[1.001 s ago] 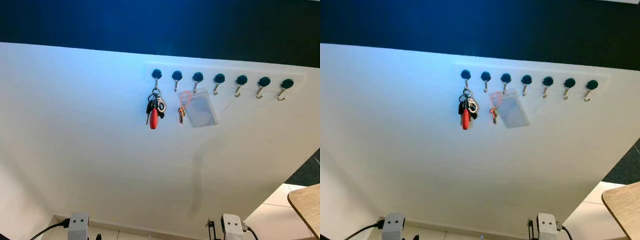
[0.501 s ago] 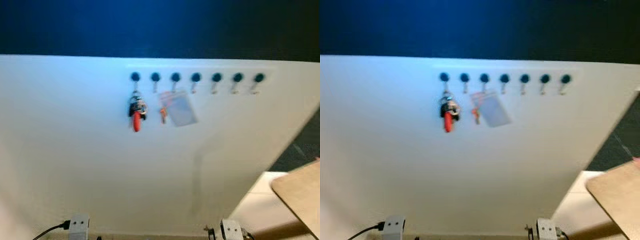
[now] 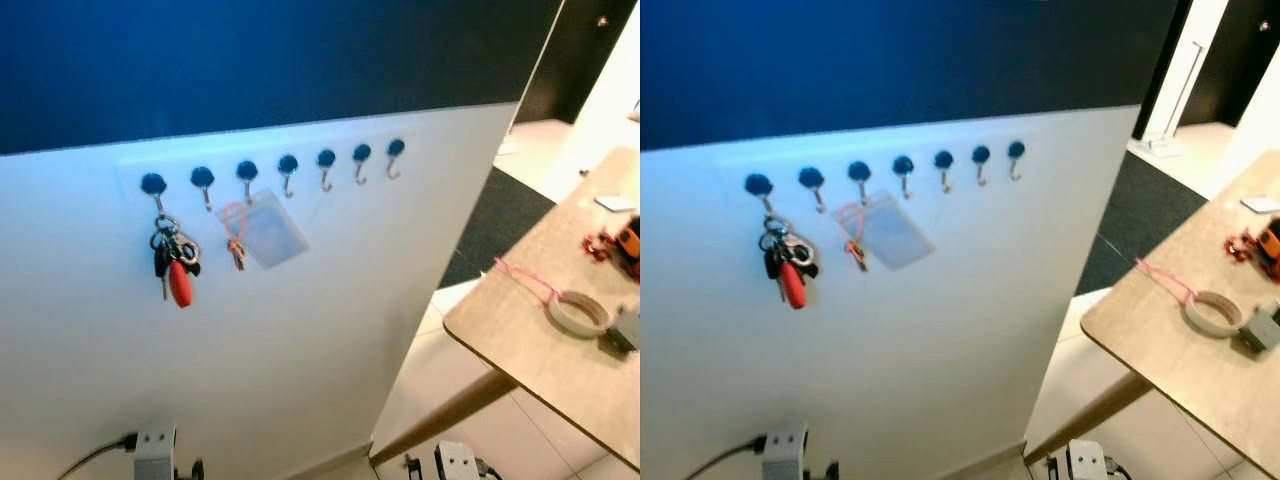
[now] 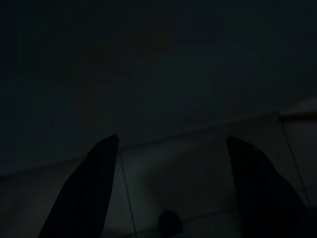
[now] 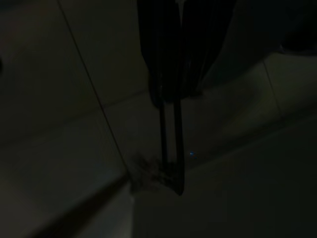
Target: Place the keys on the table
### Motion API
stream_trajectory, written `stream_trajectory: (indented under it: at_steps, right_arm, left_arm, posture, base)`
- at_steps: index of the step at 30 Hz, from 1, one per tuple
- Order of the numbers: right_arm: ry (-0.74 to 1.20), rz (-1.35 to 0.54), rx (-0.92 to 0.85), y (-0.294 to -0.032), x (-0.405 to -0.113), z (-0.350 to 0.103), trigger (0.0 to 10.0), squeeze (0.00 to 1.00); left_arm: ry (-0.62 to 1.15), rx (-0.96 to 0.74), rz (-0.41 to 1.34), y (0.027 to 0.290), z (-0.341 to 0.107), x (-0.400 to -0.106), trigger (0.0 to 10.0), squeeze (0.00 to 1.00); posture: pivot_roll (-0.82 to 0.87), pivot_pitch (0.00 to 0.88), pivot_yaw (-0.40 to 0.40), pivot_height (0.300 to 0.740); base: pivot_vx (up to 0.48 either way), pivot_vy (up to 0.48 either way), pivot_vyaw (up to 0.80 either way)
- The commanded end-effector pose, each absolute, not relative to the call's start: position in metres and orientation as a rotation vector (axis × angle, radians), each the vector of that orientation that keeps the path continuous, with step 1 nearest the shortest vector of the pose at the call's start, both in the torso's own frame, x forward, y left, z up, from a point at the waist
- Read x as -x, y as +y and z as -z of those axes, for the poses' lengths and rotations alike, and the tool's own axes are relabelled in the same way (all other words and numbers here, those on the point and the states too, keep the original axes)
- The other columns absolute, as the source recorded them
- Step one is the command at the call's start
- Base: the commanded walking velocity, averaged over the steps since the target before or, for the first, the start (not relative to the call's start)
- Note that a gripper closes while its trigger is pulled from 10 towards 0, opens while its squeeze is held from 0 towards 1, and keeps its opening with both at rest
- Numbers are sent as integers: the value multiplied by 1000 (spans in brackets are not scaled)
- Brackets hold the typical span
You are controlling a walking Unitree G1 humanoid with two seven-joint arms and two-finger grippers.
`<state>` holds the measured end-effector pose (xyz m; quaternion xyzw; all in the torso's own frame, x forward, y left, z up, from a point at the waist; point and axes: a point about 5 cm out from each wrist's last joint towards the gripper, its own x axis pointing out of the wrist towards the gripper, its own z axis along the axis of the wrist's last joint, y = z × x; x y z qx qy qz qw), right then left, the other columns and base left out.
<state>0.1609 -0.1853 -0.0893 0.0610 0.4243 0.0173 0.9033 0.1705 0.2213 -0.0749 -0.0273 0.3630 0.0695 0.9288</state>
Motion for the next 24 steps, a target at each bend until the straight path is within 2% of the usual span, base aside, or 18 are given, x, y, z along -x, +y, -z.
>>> stream_trajectory:
  at_steps: [1,6,8,19,24]
  right_arm:
    - [863,-50,-118,-185,-165,87,10000,0]
    - [844,-49,-125,-184,-168,86,10000,0]
    - [827,-46,-135,-185,-171,84,10000,0]
    - [828,-78,-139,-181,-174,83,10000,0]
    - [821,-81,-140,-179,-176,82,10000,0]
  left_arm:
    - [769,83,-164,222,79,-161,10000,0]
    - [772,117,-232,225,81,-155,10000,0]
    - [769,142,-253,226,82,-154,10000,0]
    - [767,147,-251,228,81,-157,10000,0]
    - [756,130,-236,228,79,-160,10000,0]
  posture:
    - [45,0,-27,740]
    - [29,1,-31,740]
    - [16,29,-30,740]
    - [29,51,-34,740]
    - [37,56,-37,740]
  base:
    - [0,0,0]
    - [0,0,0]
    - [0,0,0]
    - [0,0,0]
    - [-254,0,0]
